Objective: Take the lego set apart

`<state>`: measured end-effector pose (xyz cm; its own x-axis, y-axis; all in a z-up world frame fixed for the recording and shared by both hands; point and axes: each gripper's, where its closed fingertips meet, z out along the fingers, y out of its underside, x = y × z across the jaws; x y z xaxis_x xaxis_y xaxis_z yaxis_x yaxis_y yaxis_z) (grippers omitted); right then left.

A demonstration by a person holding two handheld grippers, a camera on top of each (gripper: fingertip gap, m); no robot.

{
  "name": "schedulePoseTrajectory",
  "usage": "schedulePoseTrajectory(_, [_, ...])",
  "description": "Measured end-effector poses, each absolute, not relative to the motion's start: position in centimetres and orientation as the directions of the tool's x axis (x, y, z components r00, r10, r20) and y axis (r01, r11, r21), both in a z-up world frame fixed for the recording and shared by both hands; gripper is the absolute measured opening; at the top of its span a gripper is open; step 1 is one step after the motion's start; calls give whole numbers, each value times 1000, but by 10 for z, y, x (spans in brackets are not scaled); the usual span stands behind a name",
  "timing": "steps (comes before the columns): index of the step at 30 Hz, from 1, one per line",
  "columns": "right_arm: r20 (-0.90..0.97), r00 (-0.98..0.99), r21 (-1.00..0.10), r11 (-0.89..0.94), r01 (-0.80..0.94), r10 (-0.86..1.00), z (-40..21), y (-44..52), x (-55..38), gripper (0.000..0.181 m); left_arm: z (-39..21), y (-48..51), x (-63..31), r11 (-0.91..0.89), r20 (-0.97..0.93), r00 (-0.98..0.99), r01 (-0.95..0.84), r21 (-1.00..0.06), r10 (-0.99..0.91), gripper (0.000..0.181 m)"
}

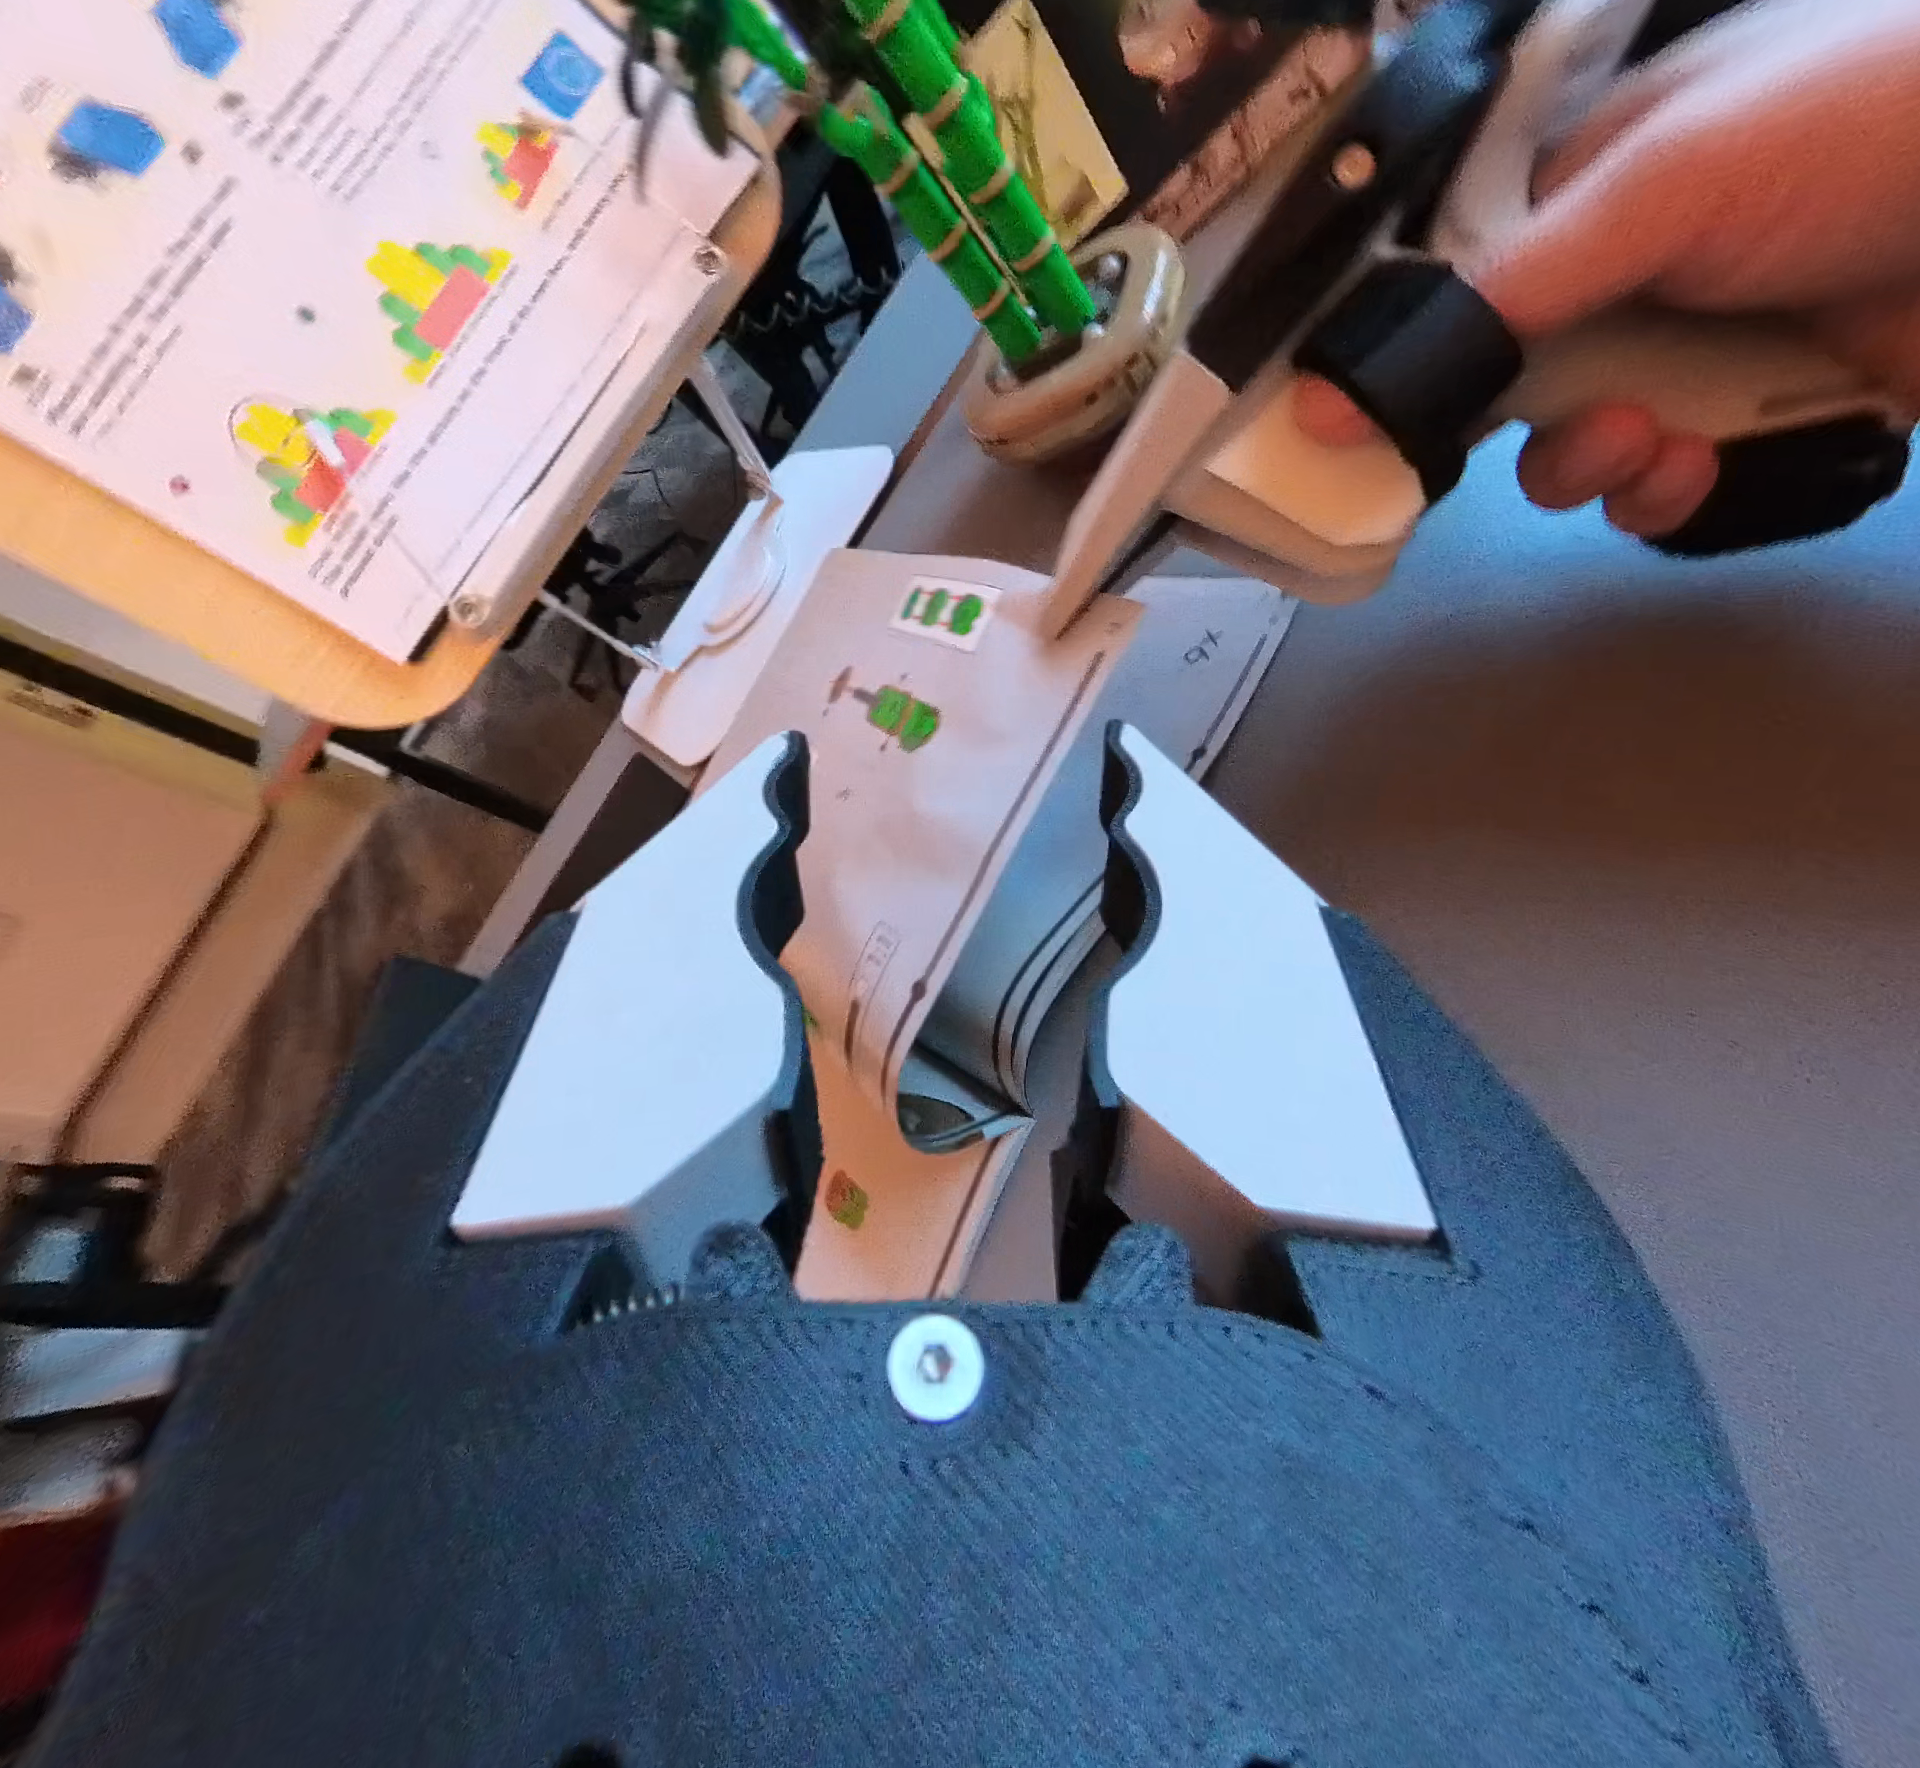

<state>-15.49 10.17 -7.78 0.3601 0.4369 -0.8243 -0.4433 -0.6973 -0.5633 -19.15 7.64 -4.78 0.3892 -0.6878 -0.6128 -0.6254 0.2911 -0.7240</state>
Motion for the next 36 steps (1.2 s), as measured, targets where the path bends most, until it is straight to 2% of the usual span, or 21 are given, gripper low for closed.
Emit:
schedulePoseTrajectory(5, [-822,348,-567,-696,-440,451,-72,102,-159,0,-78,94,-180,344,-771,273,-774,-531,-575,43])
schedulePoseTrajectory(7, [-822,343,-568,-700,-433,455,-71,101,-162,0,-81,100,-179,380,-822,235,-798,-468,-519,29])
schedulePoseTrajectory(9, [-818,341,-574,-701,-424,464,-70,100,-164,2,-84,102,-178,400,-841,218,-802,-443,-495,6])
schedulePoseTrajectory(10, [-810,347,-584,-696,-417,472,-69,100,-164,5,-85,101,-178,401,-842,213,-804,-439,-496,0])
schedulePoseTrajectory(15, [-768,397,-636,-671,-381,502,-70,99,-165,20,-83,100,-180,378,-809,249,-785,-491,-532,0])
schedulePoseTrajectory(19, [-826,328,-561,-723,-403,458,-73,95,-169,25,-75,97,-180,432,-851,239,-778,-456,-468,0])
schedulePoseTrajectory(22, [-885,203,-465,-766,-443,420,-67,91,-171,21,-77,94,-179,480,-897,189,-791,-381,-400,0])
schedulePoseTrajectory(24, [-900,133,-428,-784,-449,416,-63,88,-173,6,-78,92,-180,498,-913,173,-792,-352,-370,0])
schedulePoseTrajectory(25, [-901,120,-425,-793,-437,417,-64,87,-174,0,-77,91,-179,506,-913,174,-786,-354,-369,0])
schedulePoseTrajectory(30, [-879,171,-476,-791,-384,446,-70,86,-175,0,-83,88,-179,463,-847,216,-759,-459,-485,25])
schedulePoseTrajectory(36, [-870,188,-493,-793,-357,456,-73,86,-178,0,-86,79,-173,413,-741,266,-692,-592,-617,24])
